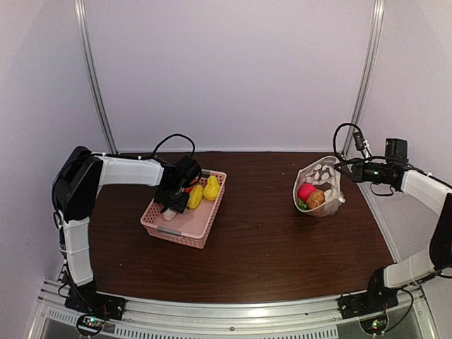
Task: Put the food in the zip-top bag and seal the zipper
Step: Pick up the fake vegetable from the bin, then place the fake vegetable in the zipper food storage bag.
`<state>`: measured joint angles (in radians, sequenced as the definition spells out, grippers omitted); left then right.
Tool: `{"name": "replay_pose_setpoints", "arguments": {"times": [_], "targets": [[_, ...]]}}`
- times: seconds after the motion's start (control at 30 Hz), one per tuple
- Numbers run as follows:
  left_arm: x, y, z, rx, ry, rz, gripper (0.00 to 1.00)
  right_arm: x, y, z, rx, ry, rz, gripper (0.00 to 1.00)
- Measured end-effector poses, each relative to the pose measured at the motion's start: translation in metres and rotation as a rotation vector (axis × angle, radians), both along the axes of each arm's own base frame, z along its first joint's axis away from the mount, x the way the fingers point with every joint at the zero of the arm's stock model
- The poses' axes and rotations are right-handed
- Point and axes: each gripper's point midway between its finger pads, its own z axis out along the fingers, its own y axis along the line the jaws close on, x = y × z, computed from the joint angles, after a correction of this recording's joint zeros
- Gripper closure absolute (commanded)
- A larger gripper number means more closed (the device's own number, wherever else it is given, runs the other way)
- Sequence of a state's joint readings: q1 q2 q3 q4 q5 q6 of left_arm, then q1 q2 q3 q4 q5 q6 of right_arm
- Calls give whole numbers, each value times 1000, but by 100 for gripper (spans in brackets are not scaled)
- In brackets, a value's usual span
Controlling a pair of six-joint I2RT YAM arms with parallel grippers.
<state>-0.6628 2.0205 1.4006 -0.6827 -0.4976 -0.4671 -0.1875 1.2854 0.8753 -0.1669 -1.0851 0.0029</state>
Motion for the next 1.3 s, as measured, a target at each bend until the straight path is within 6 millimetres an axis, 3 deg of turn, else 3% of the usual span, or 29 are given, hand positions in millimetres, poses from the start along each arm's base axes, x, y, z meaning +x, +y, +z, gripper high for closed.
{"name": "replay_pose_setpoints", "arguments": {"times": [0.3,0.5,0.67,0.77,0.93,1.03,1.17,1.3], "targets": [[-2,4,13,18,-5,-15,55,0,0,1,0,-3,0,100],[5,-14,52,-84,-43,-43,60,0,0,1,-1,-3,0,100],[7,-39,100,-215,-91,-110,59,-1,0,2,-1,-6,0,100],[3,-69,143,-285,-157,-222,59,-1,0,2,-2,-8,0,100],[-29,-160,231,-479,-337,-485,59,-5,1,7,7,-22,-7,100],[-53,-205,266,-618,-413,-625,59,-5,2,8,16,-15,-9,100],[-72,-246,295,-835,-506,-750,60,-6,7,12,17,2,-4,100],[-83,-280,308,-1055,-533,-821,63,-9,18,20,-28,5,32,100]]}}
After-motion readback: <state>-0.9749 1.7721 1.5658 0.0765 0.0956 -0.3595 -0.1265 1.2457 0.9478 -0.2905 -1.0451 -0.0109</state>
